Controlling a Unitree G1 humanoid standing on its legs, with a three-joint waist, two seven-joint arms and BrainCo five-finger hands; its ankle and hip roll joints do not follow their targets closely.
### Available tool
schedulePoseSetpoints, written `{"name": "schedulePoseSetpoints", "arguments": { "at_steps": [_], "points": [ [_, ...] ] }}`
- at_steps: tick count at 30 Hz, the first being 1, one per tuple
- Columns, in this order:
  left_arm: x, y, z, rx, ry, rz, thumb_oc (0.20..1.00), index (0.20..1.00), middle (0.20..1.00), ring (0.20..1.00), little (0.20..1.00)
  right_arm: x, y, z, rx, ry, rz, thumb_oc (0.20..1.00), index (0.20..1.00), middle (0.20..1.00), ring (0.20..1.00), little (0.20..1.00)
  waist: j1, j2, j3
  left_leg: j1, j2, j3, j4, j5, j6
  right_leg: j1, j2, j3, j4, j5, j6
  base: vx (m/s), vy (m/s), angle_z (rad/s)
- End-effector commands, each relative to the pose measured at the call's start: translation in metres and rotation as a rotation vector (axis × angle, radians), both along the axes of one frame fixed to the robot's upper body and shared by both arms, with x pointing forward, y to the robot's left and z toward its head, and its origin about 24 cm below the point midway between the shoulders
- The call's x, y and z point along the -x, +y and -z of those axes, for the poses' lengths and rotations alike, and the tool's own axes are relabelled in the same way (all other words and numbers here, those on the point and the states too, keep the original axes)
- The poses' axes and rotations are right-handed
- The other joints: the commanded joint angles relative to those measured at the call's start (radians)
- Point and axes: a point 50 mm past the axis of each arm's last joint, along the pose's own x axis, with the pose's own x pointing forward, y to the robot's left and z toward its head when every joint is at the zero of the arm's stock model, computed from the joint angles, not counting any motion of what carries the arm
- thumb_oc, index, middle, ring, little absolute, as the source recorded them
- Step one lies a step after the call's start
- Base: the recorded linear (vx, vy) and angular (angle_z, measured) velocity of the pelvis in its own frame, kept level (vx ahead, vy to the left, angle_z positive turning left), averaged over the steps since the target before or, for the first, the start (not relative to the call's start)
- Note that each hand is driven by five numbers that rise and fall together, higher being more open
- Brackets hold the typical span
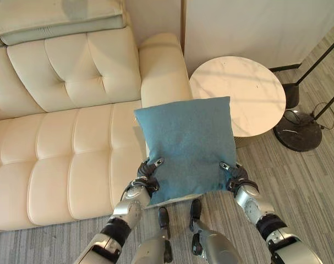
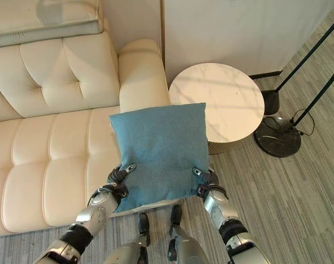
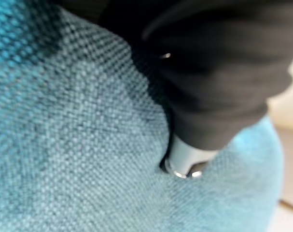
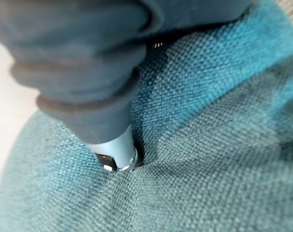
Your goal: Pick up all the scattered cushions and arrange them neatly on the sofa.
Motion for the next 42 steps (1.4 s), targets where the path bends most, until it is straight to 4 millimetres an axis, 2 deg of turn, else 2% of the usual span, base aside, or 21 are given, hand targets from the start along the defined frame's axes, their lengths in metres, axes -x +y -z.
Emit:
{"name": "schedulePoseSetpoints", "arguments": {
  "at_steps": [1, 7, 8, 9, 11, 12, 13, 16, 18, 19, 20, 21, 22, 23, 27, 31, 33, 34, 40, 41, 42],
  "points": [
    [0.019, -0.051, -0.006, 0.138, -0.035, 0.203, 0.200, 0.200, 0.200, 0.200, 0.200, 0.007, 0.075, -0.009, -0.253, -0.082, -0.189, 0.200, 0.200, 0.200, 0.200, 0.200, 0.028, -0.048, -0.078, 0.034, -0.015, -0.006, 0.000, -0.101, -0.018, 0.071, -0.075, 0.058, -0.004, -0.136, 0.121, 0.02, 0.118, -0.03],
    [0.036, 0.000, -0.019, -0.062, -0.141, 0.151, 0.200, 0.200, 0.200, 0.200, 0.200, 0.040, 0.048, -0.014, -0.163, -0.161, -0.225, 0.200, 0.200, 0.200, 0.200, 0.200, 0.020, -0.061, -0.090, 0.086, -0.025, 0.008, 0.000, -0.123, -0.001, 0.118, -0.085, 0.055, -0.004, -0.115, 0.141, -0.04, 0.111, -0.02],
    [0.036, 0.015, -0.028, -0.120, -0.185, 0.102, 0.200, 0.200, 0.200, 0.200, 0.200, 0.038, 0.043, -0.027, -0.134, -0.232, -0.223, 0.200, 0.200, 0.200, 0.200, 0.200, 0.019, -0.056, -0.074, 0.083, -0.016, 0.016, 0.000, -0.116, 0.001, 0.096, -0.085, 0.068, 0.051, -0.116, 0.147, -0.14, 0.063, -0.10],
    [0.036, 0.015, -0.028, -0.120, -0.185, 0.102, 0.200, 0.200, 0.200, 0.200, 0.200, 0.038, 0.043, -0.027, -0.134, -0.232, -0.223, 0.200, 0.200, 0.200, 0.200, 0.200, 0.019, -0.056, -0.074, 0.083, -0.016, 0.017, 0.000, -0.116, 0.002, 0.093, -0.085, 0.069, 0.055, -0.118, 0.147, -0.18, 0.040, -0.21],
    [0.032, 0.026, -0.039, -0.179, -0.245, 0.068, 0.200, 0.200, 0.200, 0.200, 0.200, 0.036, 0.039, -0.043, -0.095, -0.316, -0.227, 0.200, 0.200, 0.200, 0.200, 0.200, 0.018, -0.043, -0.066, 0.075, -0.002, 0.016, 0.000, -0.106, 0.007, 0.071, -0.081, 0.087, 0.163, -0.168, 0.140, -0.17, 0.007, -0.17],
    [0.033, 0.034, -0.052, -0.217, -0.307, 0.043, 0.200, 0.200, 0.200, 0.200, 0.200, 0.038, 0.039, -0.062, -0.086, -0.414, -0.240, 0.200, 0.200, 0.200, 0.200, 0.200, 0.020, -0.035, -0.072, 0.067, 0.002, 0.014, 0.000, -0.100, 0.008, 0.088, -0.076, 0.096, 0.214, -0.210, 0.127, -0.14, -0.009, -0.04],
    [0.033, 0.034, -0.052, -0.218, -0.306, 0.043, 0.200, 0.200, 0.200, 0.200, 0.200, 0.038, 0.039, -0.062, -0.086, -0.413, -0.240, 0.200, 0.200, 0.200, 0.200, 0.200, 0.019, -0.036, -0.073, 0.068, 0.001, 0.014, 0.000, -0.101, 0.008, 0.087, -0.077, 0.096, 0.218, -0.212, 0.128, -0.11, -0.039, 0.01],
    [0.043, 0.045, -0.067, -0.252, -0.370, 0.008, 0.200, 0.200, 0.200, 0.200, 0.200, 0.051, 0.035, -0.081, -0.060, -0.505, -0.277, 0.200, 0.200, 0.200, 0.200, 0.200, 0.024, -0.041, -0.104, 0.061, -0.002, 0.005, 0.000, -0.099, 0.005, 0.141, -0.060, 0.137, 0.251, -0.249, 0.121, -0.07, -0.101, 0.08],
    [0.049, 0.049, -0.074, -0.248, -0.398, -0.008, 0.200, 0.200, 0.200, 0.200, 0.200, 0.056, 0.034, -0.089, -0.054, -0.542, -0.291, 0.200, 0.200, 0.200, 0.200, 0.200, 0.033, -0.051, -0.124, 0.050, -0.007, 0.002, 0.000, -0.091, 0.000, 0.206, -0.051, 0.146, 0.179, -0.260, 0.115, -0.14, -0.221, 0.04],
    [0.054, 0.052, -0.077, -0.251, -0.418, -0.019, 0.200, 0.200, 0.200, 0.200, 0.200, 0.059, 0.036, -0.093, -0.056, -0.563, -0.321, 0.200, 0.200, 0.200, 0.200, 0.200, 0.041, -0.058, -0.130, 0.030, -0.003, -0.003, 0.000, -0.059, -0.017, 0.232, -0.031, 0.158, 0.103, -0.271, 0.094, -0.18, -0.231, -0.03],
    [0.054, 0.052, -0.077, -0.251, -0.417, -0.019, 0.200, 0.200, 0.200, 0.200, 0.200, 0.059, 0.036, -0.093, -0.056, -0.562, -0.321, 0.200, 0.200, 0.200, 0.200, 0.200, 0.040, -0.058, -0.131, 0.030, -0.003, -0.003, 0.000, -0.059, -0.018, 0.233, -0.031, 0.157, 0.100, -0.269, 0.094, -0.22, -0.248, -0.02],
    [0.054, 0.050, -0.080, -0.243, -0.431, -0.018, 0.200, 0.200, 0.200, 0.200, 0.200, 0.060, 0.038, -0.097, -0.055, -0.581, -0.334, 0.200, 0.200, 0.200, 0.200, 0.200, 0.040, -0.059, -0.129, 0.015, 0.003, -0.011, 0.000, -0.036, -0.033, 0.241, -0.014, 0.165, 0.069, -0.273, 0.076, -0.29, -0.306, 0.08],
    [0.054, 0.049, -0.087, -0.243, -0.466, -0.016, 0.200, 0.200, 0.200, 0.200, 0.200, 0.060, 0.040, -0.104, -0.071, -0.613, -0.350, 0.200, 0.200, 0.200, 0.200, 0.200, 0.042, -0.061, -0.119, -0.014, 0.012, -0.033, 0.000, 0.010, -0.066, 0.252, 0.016, 0.166, 0.018, -0.271, 0.057, -0.29, -0.306, 0.15],
    [0.054, 0.049, -0.087, -0.243, -0.466, -0.016, 0.200, 0.200, 0.200, 0.200, 0.200, 0.060, 0.040, -0.104, -0.071, -0.613, -0.350, 0.200, 0.200, 0.200, 0.200, 0.200, 0.040, -0.060, -0.120, -0.015, 0.013, -0.035, 0.000, 0.011, -0.066, 0.252, 0.016, 0.164, 0.017, -0.271, 0.056, -0.29, -0.305, 0.34],
    [0.055, 0.048, -0.095, -0.228, -0.513, -0.044, 0.200, 0.200, 0.200, 0.200, 0.200, 0.061, 0.038, -0.111, -0.086, -0.651, -0.365, 0.200, 0.200, 0.200, 0.200, 0.200, 0.039, -0.043, -0.082, -0.058, 0.017, -0.074, 0.000, 0.052, -0.100, 0.245, 0.038, 0.090, -0.002, -0.255, 0.043, -0.27, -0.212, 0.53],
    [0.056, 0.048, -0.095, -0.210, -0.523, -0.063, 0.200, 0.200, 0.200, 0.200, 0.200, 0.059, 0.035, -0.113, -0.069, -0.656, -0.364, 0.200, 0.200, 0.200, 0.200, 0.200, 0.042, -0.044, -0.070, -0.013, 0.019, 0.005, 0.000, 0.044, -0.071, 0.221, 0.013, 0.014, -0.004, -0.242, 0.042, -0.21, -0.089, 0.68],
    [0.058, 0.050, -0.097, -0.209, -0.536, -0.070, 0.200, 0.200, 0.200, 0.200, 0.200, 0.060, 0.036, -0.115, -0.080, -0.667, -0.381, 0.200, 0.200, 0.200, 0.200, 0.200, 0.044, -0.055, -0.073, -0.016, 0.018, 0.016, 0.100, -0.025, -0.058, 0.210, -0.005, -0.016, -0.004, -0.243, 0.038, -0.12, -0.058, 0.68],
    [0.061, 0.050, -0.097, -0.199, -0.534, -0.073, 0.200, 0.200, 0.200, 0.200, 0.200, 0.062, 0.037, -0.118, -0.096, -0.682, -0.387, 0.200, 0.200, 0.200, 0.200, 0.200, 0.048, -0.057, -0.077, 0.002, 0.023, 0.015, 0.142, -0.079, -0.061, 0.214, -0.013, -0.035, -0.004, -0.257, 0.037, -0.07, -0.036, 0.60],
    [0.062, 0.046, -0.101, -0.180, -0.553, -0.050, 0.200, 0.200, 0.200, 0.200, 0.200, 0.064, 0.032, -0.125, -0.098, -0.717, -0.363, 0.200, 0.200, 0.200, 0.200, 0.200, 0.032, -0.051, -0.075, 0.031, 0.061, 0.100, 0.154, -0.099, -0.067, 0.202, -0.030, -0.114, -0.004, -0.260, 0.034, -0.05, 0.026, 0.73],
    [0.062, 0.045, -0.102, -0.182, -0.556, -0.038, 0.200, 0.200, 0.200, 0.200, 0.200, 0.064, 0.028, -0.127, -0.080, -0.724, -0.350, 0.200, 0.200, 0.200, 0.200, 0.200, 0.024, -0.049, -0.075, 0.038, 0.071, 0.133, 0.153, -0.101, -0.072, 0.201, -0.035, -0.142, -0.004, -0.259, 0.035, -0.01, 0.131, 0.95],
    [0.062, 0.043, -0.101, -0.173, -0.558, -0.021, 0.200, 0.200, 0.200, 0.200, 0.200, 0.065, 0.027, -0.128, -0.074, -0.731, -0.344, 0.200, 0.200, 0.200, 0.200, 0.200, 0.013, -0.037, -0.081, 0.064, 0.081, 0.183, 0.084, -0.078, -0.083, 0.199, -0.043, -0.195, -0.004, -0.254, 0.043, 0.01, 0.190, 0.73]
  ]
}}
